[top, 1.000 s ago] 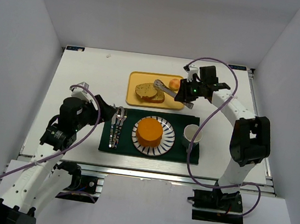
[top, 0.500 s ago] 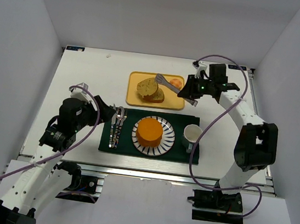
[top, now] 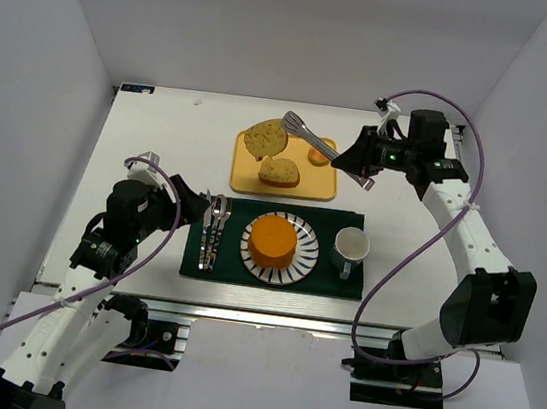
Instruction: Place the bread
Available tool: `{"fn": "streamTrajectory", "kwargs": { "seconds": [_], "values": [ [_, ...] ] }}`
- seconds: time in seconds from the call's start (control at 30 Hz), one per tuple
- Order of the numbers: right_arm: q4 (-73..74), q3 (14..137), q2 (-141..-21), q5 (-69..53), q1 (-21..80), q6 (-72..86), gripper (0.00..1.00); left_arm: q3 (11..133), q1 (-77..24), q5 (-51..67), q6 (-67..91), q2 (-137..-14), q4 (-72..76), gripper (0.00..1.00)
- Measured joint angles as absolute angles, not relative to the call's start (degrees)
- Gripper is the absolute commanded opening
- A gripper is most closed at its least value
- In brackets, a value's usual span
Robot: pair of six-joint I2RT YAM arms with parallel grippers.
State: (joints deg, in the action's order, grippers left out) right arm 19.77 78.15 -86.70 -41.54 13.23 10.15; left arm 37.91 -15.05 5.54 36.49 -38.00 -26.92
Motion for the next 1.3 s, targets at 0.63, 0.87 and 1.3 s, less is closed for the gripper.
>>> {"fn": "streamTrajectory", "kwargs": {
  "seconds": [0.63,0.87,1.3],
  "values": [
    [41.0,62.7,-58.8,-55.5,10.6,-5.3,0.01,38.0,-15.0,4.3,36.1,-35.9,-28.5,0.90],
    [46.5,56.4,-55.0,-52.6,10.6,-8.0,0.01,38.0,-15.0,5.4,35.8,-36.3,-28.8,0.90],
    [45.2,54.1,-57.1,-44.0,10.6,-6.6,0.33,38.0,-15.0,6.6,35.8,-34.1,-30.4,0.90]
  ]
}}
